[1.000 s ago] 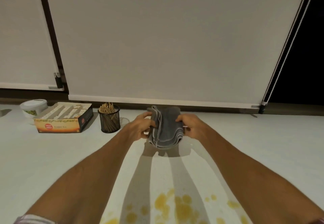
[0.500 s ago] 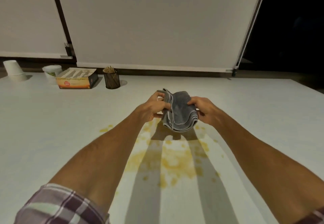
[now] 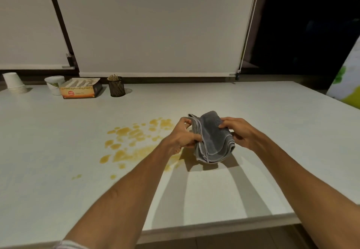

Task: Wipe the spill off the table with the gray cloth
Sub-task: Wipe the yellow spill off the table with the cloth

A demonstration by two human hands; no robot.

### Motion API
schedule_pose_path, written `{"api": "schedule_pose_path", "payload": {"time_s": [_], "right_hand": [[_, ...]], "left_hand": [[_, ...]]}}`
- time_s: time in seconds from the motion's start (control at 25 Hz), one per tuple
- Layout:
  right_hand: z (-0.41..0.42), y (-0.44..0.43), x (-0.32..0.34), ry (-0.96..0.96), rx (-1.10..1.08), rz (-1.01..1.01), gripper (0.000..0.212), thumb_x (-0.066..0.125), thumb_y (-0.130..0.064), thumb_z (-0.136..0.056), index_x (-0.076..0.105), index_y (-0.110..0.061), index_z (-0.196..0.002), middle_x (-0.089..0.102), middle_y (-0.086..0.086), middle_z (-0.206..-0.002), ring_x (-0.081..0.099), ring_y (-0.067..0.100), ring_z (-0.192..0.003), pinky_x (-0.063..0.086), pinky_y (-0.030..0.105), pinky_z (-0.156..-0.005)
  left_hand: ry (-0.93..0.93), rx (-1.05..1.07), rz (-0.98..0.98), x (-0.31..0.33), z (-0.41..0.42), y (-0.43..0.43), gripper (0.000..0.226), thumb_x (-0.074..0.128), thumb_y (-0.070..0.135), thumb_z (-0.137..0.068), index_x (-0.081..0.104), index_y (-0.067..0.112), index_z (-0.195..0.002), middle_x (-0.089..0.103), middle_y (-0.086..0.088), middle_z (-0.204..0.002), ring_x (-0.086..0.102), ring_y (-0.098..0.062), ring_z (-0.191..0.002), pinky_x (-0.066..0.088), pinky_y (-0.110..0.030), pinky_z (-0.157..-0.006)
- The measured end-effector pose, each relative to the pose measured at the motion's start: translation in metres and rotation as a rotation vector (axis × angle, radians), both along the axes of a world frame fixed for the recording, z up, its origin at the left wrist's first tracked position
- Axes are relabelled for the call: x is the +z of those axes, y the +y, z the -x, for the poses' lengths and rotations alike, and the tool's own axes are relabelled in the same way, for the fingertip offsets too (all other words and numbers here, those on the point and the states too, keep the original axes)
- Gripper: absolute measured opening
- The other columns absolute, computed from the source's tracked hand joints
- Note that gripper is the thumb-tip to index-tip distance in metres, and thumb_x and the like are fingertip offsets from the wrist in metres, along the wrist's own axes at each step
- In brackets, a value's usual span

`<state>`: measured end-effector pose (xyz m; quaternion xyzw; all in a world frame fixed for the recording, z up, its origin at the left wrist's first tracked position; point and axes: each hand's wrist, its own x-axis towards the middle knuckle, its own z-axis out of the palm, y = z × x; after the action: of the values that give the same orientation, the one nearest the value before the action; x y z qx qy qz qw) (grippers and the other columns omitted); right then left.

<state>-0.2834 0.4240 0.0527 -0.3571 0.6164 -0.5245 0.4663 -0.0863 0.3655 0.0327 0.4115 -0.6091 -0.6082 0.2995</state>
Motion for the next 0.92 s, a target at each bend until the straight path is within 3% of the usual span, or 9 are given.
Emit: {"api": "schedule_pose_path", "payload": {"time_s": [0.12, 0.2, 0.28, 0.36, 0.52, 0.68, 0.76, 0.84, 0.92], "right_hand": [[0.015, 0.023, -0.011, 0.068, 0.016, -0.057, 0.025, 0.059, 0.003, -0.085, 0.072, -0.005, -0.105, 0.068, 0.019, -0.110, 0.066, 0.030, -0.094, 0.060, 0.035, -0.076], [0.019, 0.034, -0.019, 0.209, 0.038, -0.131, 0.023, 0.061, 0.000, -0.085, 0.073, -0.010, -0.103, 0.068, 0.016, -0.109, 0.065, 0.031, -0.098, 0.058, 0.038, -0.079], [0.021, 0.039, -0.027, 0.361, 0.035, -0.171, 0.021, 0.063, -0.005, -0.083, 0.073, -0.014, -0.099, 0.069, 0.012, -0.104, 0.064, 0.028, -0.094, 0.055, 0.035, -0.073], [0.017, 0.038, -0.030, 0.518, -0.025, -0.188, 0.014, 0.065, -0.010, -0.083, 0.072, -0.013, -0.095, 0.068, 0.014, -0.100, 0.061, 0.027, -0.090, 0.050, 0.035, -0.070], [-0.006, 0.026, -0.026, 0.926, -0.190, -0.189, 0.048, 0.072, -0.037, -0.084, 0.064, -0.004, -0.117, 0.063, 0.018, -0.119, 0.060, 0.034, -0.106, 0.050, 0.040, -0.088], [-0.048, 0.020, -0.026, 1.073, -0.010, -0.159, 0.068, 0.059, -0.064, -0.082, 0.063, -0.006, -0.119, 0.064, 0.018, -0.121, 0.059, 0.035, -0.110, 0.050, 0.046, -0.093], [-0.066, 0.019, -0.034, 1.134, 0.068, -0.205, 0.091, 0.039, -0.085, -0.074, 0.062, -0.011, -0.120, 0.063, 0.015, -0.122, 0.057, 0.036, -0.114, 0.048, 0.049, -0.096], [-0.077, 0.017, -0.046, 1.208, 0.108, -0.295, 0.103, 0.023, -0.092, -0.068, 0.051, -0.020, -0.136, 0.053, 0.015, -0.138, 0.047, 0.036, -0.128, 0.036, 0.054, -0.107], [-0.084, 0.016, -0.059, 1.233, 0.111, -0.395, 0.093, 0.019, -0.088, -0.073, 0.025, -0.037, -0.151, 0.021, 0.010, -0.161, 0.018, 0.035, -0.146, 0.011, 0.063, -0.114]], "left_hand": [[-0.094, -0.068, 0.019, -0.009, 0.003, 0.018, 0.062, 0.078, -0.007, -0.070, 0.042, 0.015, -0.116, 0.043, -0.006, -0.144, 0.067, -0.032, -0.100, 0.062, -0.046, -0.071], [-0.236, -0.107, 0.111, -0.014, 0.002, 0.027, 0.070, 0.082, -0.002, -0.068, 0.043, 0.012, -0.123, 0.047, -0.007, -0.137, 0.064, -0.029, -0.104, 0.062, -0.040, -0.068], [-0.329, -0.134, 0.215, -0.018, -0.003, 0.027, 0.067, 0.086, 0.003, -0.065, 0.048, 0.011, -0.119, 0.052, -0.006, -0.131, 0.061, -0.017, -0.095, 0.059, -0.025, -0.054], [-0.324, -0.106, 0.227, -0.015, -0.020, 0.018, 0.059, 0.086, 0.005, -0.066, 0.051, 0.009, -0.114, 0.054, -0.006, -0.124, 0.062, -0.017, -0.083, 0.056, -0.024, -0.048], [-0.582, 0.101, 0.568, -0.020, -0.093, -0.017, 0.049, 0.075, 0.019, -0.081, 0.055, 0.005, -0.123, 0.056, -0.014, -0.129, 0.059, -0.032, -0.111, 0.051, -0.041, -0.091], [-0.747, 0.316, 0.664, -0.039, -0.198, -0.040, 0.039, 0.061, 0.028, -0.092, 0.055, 0.008, -0.125, 0.053, -0.014, -0.134, 0.047, -0.031, -0.124, 0.039, -0.041, -0.097], [-0.860, 0.394, 0.685, -0.044, -0.248, -0.047, 0.039, 0.055, 0.035, -0.095, 0.056, 0.010, -0.125, 0.053, -0.012, -0.137, 0.045, -0.032, -0.127, 0.038, -0.044, -0.096], [-0.940, 0.429, 0.666, -0.045, -0.289, -0.053, 0.047, 0.047, 0.041, -0.097, 0.054, 0.010, -0.131, 0.046, -0.011, -0.147, 0.040, -0.033, -0.134, 0.035, -0.049, -0.102], [-1.017, 0.391, 0.593, -0.048, -0.321, -0.060, 0.057, 0.037, 0.049, -0.098, 0.045, 0.014, -0.142, 0.028, -0.009, -0.159, 0.027, -0.033, -0.144, 0.022, -0.056, -0.113]]}}
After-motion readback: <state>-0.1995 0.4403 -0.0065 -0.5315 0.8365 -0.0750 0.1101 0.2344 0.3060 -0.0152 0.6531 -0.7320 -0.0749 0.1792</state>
